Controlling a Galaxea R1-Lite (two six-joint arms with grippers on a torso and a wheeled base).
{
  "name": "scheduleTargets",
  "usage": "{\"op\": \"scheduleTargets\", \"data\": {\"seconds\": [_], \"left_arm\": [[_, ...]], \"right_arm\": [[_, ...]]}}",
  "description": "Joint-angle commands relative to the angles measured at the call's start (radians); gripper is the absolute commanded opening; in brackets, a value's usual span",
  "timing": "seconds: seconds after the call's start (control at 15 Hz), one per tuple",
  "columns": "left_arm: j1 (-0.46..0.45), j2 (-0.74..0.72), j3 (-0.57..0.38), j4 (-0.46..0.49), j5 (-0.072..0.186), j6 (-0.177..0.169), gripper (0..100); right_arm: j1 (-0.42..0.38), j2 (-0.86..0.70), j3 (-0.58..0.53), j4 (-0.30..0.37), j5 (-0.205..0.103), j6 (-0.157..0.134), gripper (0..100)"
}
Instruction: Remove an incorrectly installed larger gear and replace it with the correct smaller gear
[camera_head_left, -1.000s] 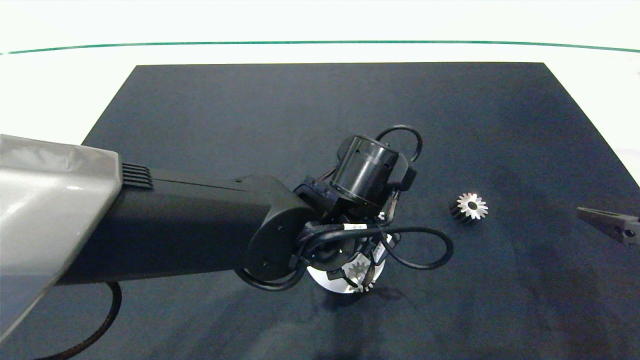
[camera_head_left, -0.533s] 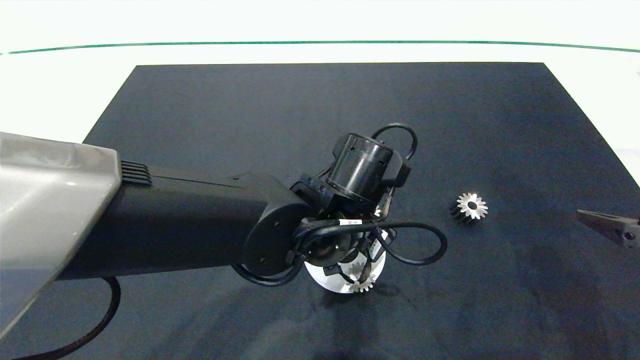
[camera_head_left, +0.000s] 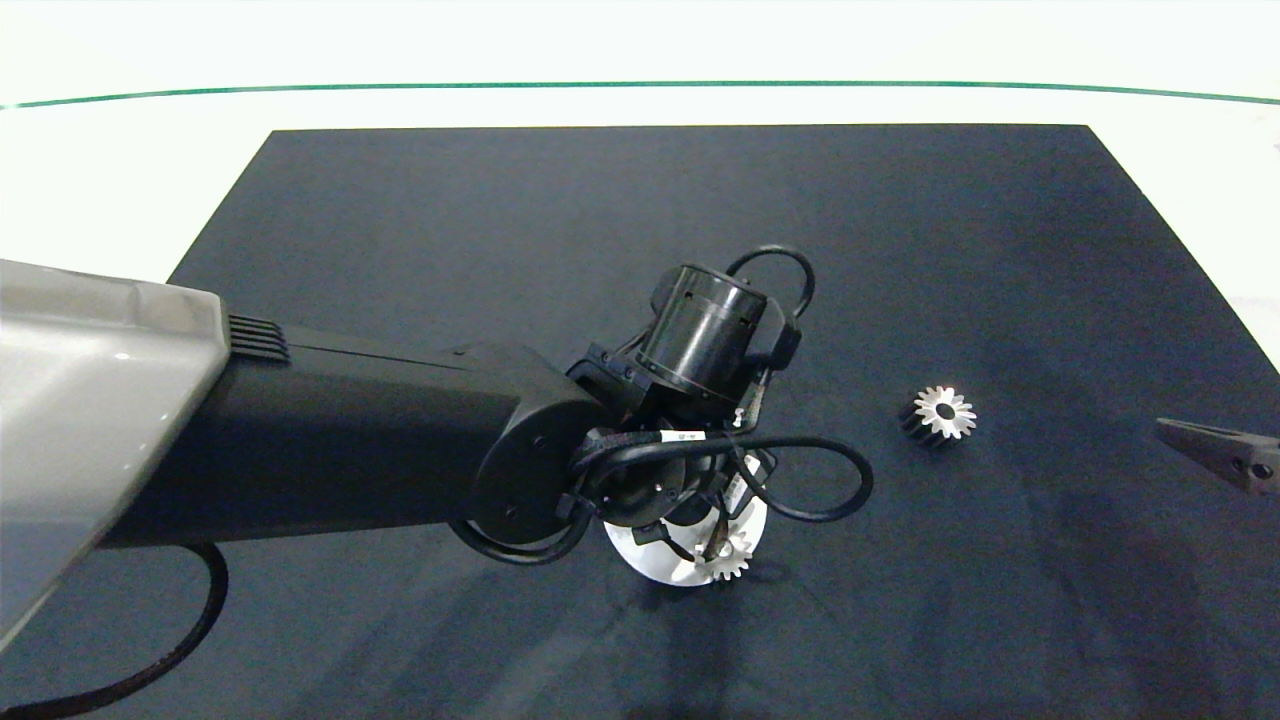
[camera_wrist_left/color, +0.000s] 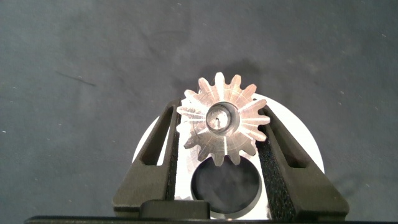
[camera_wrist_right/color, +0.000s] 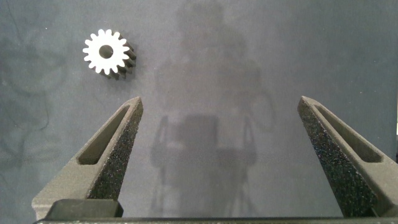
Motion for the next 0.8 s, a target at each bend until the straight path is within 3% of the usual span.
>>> {"op": "scheduleTargets", "data": {"seconds": [0.07,0.27,0.33,0.8], "left_arm": [[-0.003,-0.004,0.002,-0.002,0.002,-0.002,16],[-0.003,-0.009,0.018,0.0,0.0,0.0,16],[-0.003,-0.007,0.018,0.001,0.0,-0.002,100],[-0.003,-0.009,0.019,0.0,0.0,-0.002,100]], "right_arm": [[-0.002,-0.003,0.0,0.0,-0.001,-0.001,100],[-0.002,-0.003,0.0,0.0,-0.001,-0.001,100],[-0.002,-0.003,0.0,0.0,0.0,-0.001,100],[-0.002,-0.003,0.0,0.0,-0.001,0.001,100]]}}
